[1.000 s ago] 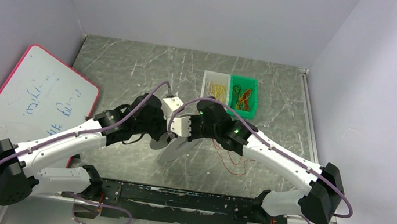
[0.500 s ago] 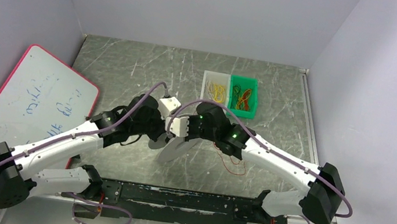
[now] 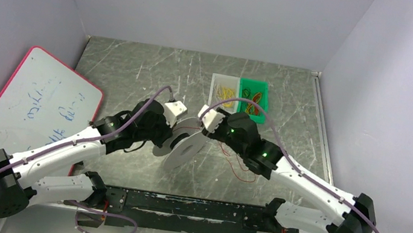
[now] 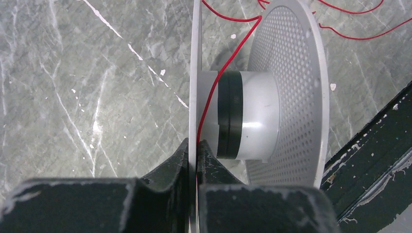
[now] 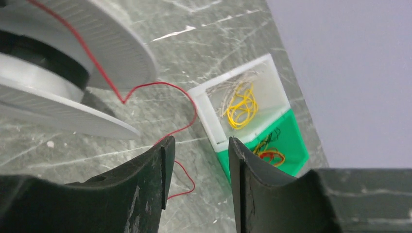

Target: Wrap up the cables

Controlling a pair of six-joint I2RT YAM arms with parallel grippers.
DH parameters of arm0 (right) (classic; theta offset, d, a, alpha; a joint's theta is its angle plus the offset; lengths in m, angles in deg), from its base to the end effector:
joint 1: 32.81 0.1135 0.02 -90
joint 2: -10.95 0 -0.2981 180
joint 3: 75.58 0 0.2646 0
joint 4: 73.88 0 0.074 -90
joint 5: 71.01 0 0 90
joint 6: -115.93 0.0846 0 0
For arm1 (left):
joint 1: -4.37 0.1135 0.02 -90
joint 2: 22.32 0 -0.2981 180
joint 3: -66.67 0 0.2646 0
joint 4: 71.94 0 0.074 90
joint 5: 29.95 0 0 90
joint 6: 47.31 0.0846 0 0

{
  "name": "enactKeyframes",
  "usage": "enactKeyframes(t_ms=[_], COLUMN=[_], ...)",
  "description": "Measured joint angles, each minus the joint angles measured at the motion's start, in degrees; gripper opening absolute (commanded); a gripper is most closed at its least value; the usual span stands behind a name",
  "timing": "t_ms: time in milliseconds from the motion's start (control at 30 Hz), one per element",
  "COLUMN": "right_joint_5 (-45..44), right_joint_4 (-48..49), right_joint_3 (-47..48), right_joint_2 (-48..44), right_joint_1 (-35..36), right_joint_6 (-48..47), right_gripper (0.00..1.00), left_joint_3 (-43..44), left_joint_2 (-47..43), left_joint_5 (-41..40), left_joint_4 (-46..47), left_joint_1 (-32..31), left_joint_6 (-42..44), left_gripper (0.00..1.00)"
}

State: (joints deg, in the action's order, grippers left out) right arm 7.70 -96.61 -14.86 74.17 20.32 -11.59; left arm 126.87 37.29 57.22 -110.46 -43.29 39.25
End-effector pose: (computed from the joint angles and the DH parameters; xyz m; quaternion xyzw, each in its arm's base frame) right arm 0.1885 0.2237 0.3012 -0.5606 0.6283 -0.0099 0.5394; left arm 0.1774 -0.1885 0.2759 0.3280 0.8363 -0.1692 0.4054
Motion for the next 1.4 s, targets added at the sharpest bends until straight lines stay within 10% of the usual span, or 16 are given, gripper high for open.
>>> enactKeyframes(t_ms=[600,1400], right_joint_5=[-7.13,17.70], right_joint_4=[-2.82,17.84], right_joint_3=[-6.12,-18.75], right_joint_2=[-3.34,14.80], right_joint_1=[-6.03,-15.19], right_joint_6=[46.66,51.87], right_gripper=[0.63,0.52], left_joint_3=[7.08,19.37], left_joint_2=[-1.55,-1.66], left_joint_5=[-2.86,-3.67], left_joint_4=[-6.27,-15.23], left_joint_1=[0.00,0.00], left_joint_6=[-1.33,-2.27], left_gripper=[0.07,0.07])
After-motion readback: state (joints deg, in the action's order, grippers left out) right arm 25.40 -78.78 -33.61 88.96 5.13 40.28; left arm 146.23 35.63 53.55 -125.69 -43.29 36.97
